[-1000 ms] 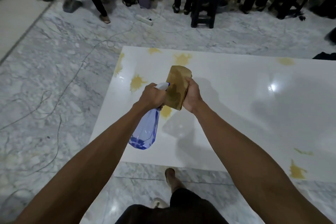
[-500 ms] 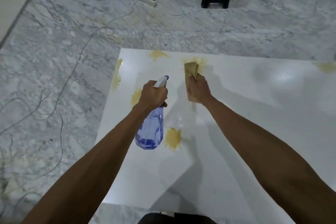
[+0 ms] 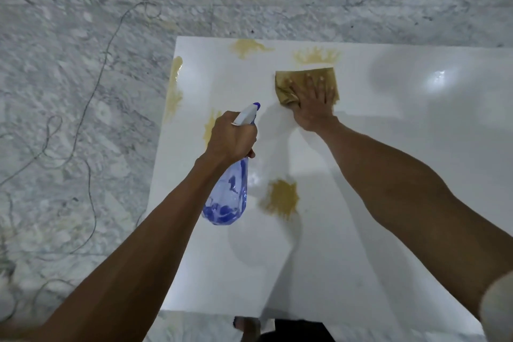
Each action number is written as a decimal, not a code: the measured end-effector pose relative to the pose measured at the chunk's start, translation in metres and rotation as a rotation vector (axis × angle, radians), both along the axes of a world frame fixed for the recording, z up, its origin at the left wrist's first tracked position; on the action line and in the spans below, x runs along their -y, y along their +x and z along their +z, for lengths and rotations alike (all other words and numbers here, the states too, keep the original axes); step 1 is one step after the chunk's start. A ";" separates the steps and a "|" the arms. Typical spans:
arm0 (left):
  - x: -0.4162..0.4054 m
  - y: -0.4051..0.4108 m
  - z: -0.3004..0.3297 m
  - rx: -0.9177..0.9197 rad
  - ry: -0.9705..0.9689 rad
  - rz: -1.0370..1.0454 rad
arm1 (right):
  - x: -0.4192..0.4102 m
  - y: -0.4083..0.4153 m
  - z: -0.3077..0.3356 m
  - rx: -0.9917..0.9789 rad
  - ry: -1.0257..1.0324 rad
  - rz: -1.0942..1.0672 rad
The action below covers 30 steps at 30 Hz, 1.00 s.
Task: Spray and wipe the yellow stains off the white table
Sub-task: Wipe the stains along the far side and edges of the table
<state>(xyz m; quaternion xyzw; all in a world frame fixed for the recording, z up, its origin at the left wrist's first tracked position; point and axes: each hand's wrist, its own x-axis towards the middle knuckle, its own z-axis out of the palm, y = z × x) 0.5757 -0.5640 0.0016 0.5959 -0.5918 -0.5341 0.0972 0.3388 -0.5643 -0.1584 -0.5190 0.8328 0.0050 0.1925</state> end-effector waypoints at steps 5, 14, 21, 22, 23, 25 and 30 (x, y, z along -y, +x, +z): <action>-0.038 0.038 0.005 -0.013 0.029 -0.003 | -0.067 0.058 0.001 0.025 0.023 -0.012; -0.142 0.125 0.017 -0.029 0.008 -0.048 | -0.222 0.171 0.020 0.051 0.051 0.011; -0.211 0.176 0.025 -0.003 0.030 -0.091 | -0.321 0.253 0.037 0.189 0.222 -0.030; -0.217 0.181 0.027 -0.001 0.030 -0.097 | -0.325 0.257 0.040 0.251 0.261 -0.055; -0.222 0.185 0.031 0.002 0.027 -0.107 | -0.327 0.259 0.050 0.331 0.244 -0.081; -0.229 0.193 0.039 0.005 0.016 -0.130 | -0.326 0.262 0.080 0.603 0.045 -0.279; -0.229 0.207 0.064 -0.013 -0.040 -0.130 | -0.316 0.271 0.141 1.250 -0.454 -0.743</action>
